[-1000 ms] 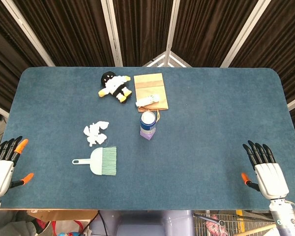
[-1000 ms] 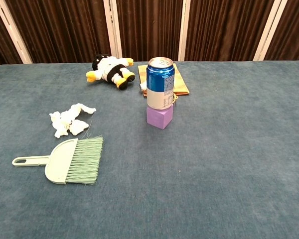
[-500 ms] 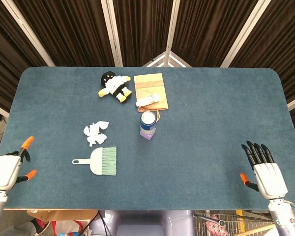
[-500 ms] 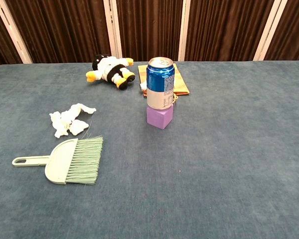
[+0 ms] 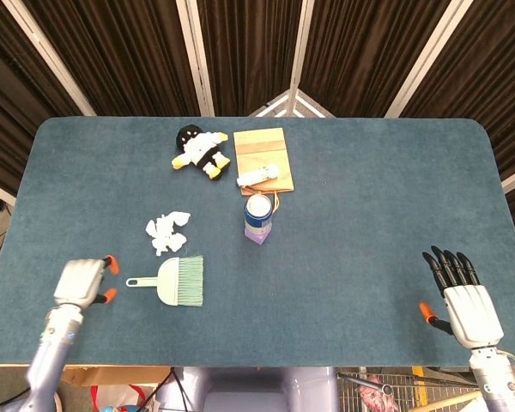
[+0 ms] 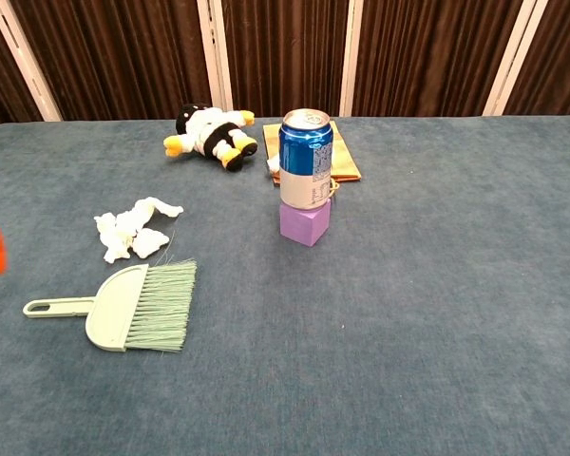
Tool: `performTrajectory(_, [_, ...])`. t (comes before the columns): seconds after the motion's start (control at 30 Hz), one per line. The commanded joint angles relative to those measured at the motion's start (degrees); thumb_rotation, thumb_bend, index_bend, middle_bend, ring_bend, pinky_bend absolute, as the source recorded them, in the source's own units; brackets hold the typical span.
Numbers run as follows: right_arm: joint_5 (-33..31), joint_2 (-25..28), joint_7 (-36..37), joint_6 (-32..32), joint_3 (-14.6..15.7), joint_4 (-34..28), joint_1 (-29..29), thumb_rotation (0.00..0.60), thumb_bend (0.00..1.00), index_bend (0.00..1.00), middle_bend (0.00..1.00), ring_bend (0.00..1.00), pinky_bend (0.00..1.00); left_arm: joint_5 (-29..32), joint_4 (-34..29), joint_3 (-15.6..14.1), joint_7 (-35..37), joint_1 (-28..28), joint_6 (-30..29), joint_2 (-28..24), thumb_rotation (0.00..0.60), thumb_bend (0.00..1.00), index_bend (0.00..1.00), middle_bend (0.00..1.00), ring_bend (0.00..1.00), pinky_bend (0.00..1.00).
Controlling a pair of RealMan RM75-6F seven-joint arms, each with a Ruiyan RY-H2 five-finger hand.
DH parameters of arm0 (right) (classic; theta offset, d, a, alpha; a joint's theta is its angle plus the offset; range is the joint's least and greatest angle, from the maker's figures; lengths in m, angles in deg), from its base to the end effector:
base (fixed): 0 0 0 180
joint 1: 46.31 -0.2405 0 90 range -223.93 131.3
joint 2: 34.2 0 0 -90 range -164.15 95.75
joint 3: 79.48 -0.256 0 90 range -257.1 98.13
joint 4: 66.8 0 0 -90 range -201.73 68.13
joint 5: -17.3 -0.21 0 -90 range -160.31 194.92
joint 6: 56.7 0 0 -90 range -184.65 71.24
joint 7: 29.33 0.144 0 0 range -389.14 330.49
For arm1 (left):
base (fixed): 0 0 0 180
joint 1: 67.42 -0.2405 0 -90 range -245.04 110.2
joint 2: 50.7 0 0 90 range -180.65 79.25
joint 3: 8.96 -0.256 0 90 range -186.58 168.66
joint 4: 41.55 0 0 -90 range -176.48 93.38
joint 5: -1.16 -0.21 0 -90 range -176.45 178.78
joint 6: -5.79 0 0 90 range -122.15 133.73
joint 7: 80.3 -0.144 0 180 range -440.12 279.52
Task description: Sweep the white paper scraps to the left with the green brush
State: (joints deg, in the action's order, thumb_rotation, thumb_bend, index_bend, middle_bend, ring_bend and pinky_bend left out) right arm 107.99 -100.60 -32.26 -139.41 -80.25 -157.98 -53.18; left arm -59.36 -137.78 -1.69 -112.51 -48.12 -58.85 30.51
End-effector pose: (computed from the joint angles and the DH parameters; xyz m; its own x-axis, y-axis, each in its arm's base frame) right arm -0.2995 -0.1830 0.1331 0.4375 -0.0609 0.8971 -0.8950 -0.1261 0.4279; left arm -0.2595 0.2471 0.0274 0.4676 0.3375 0.8170 0.8720 -0.0248 -0.4888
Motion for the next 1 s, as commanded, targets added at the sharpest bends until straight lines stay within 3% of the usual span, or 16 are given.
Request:
performTrajectory(0.03, [-0.1, 0.1, 0.2, 0.1, 0.0, 0.0, 0.0, 0.6, 0.32, 0.0, 0.0, 0.0, 0.01, 4.2, 1.4, 0.8, -3.9, 2.6, 0.9, 4.2, 0.6, 0.35, 0.46, 1.0, 1.0, 1.0])
performTrajectory(0.53, [-0.1, 0.2, 0.8, 0.1, 0.0, -0.2, 0.0, 0.6, 0.32, 0.0, 0.0, 0.0, 0.01, 9.7, 4.8, 1.1, -7.3, 6.3, 0.3, 10.8, 0.6, 0.43, 0.49, 1.0, 1.0, 1.0])
performTrajectory(0.8, [-0.2, 0.3, 0.8, -0.1, 0.0, -0.4, 0.1, 0.6, 0.32, 0.0, 0.0, 0.0, 0.01, 10.4, 4.9, 0.1, -5.9, 6.5, 0.2, 11.3, 0.6, 0.6, 0.69, 1.0, 1.0, 1.0])
performTrajectory(1.0, [-0.2, 0.3, 0.7, 0.0, 0.0, -0.4, 0.1, 0.6, 0.32, 0.0, 0.0, 0.0, 0.01, 5.1, 0.4, 1.3, -3.6, 6.5, -3.0, 7.1, 0.6, 0.63, 0.73, 1.0, 1.0, 1.0])
